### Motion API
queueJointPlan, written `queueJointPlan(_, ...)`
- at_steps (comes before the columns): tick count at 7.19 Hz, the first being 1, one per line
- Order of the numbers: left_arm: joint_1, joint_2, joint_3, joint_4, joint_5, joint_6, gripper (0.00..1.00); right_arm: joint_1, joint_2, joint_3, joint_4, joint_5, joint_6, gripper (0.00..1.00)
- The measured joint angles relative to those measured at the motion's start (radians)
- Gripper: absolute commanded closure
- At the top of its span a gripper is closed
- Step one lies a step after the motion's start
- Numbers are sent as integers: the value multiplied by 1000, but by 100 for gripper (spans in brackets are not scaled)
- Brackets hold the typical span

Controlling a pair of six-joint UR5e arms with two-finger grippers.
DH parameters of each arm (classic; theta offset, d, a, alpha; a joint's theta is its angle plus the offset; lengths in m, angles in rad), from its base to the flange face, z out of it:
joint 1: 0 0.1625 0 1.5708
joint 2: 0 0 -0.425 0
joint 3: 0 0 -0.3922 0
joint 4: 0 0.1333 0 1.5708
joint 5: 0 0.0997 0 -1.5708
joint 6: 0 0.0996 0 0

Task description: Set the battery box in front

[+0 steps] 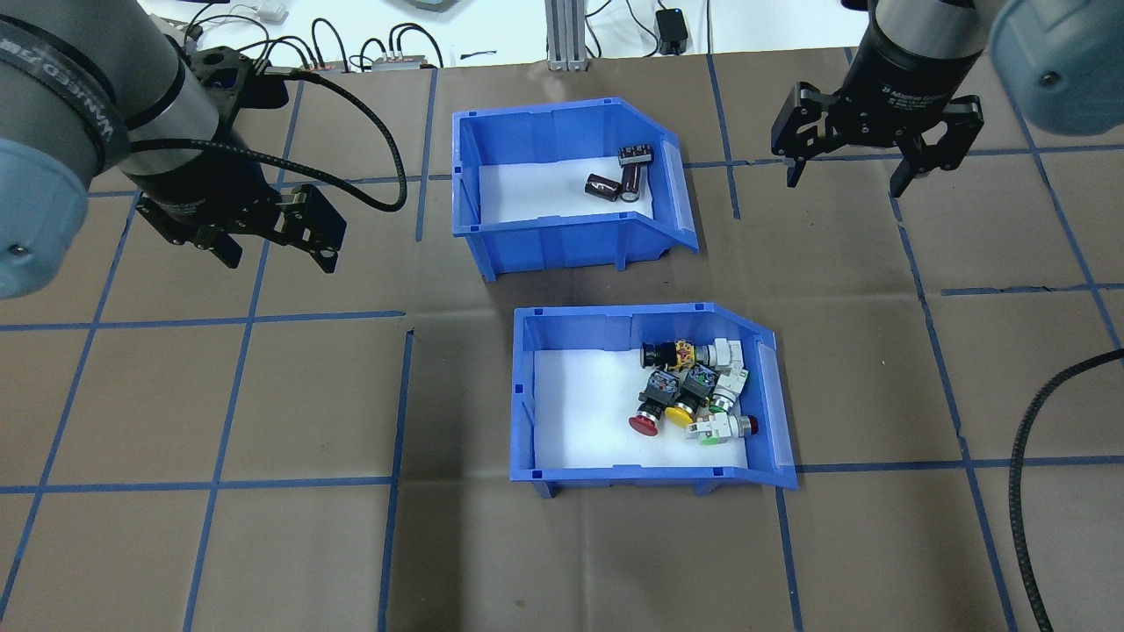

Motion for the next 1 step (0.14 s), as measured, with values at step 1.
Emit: queueJointPlan(1,0,1,0,1,2,0,0,0,0,0,-2,0,-1,0)
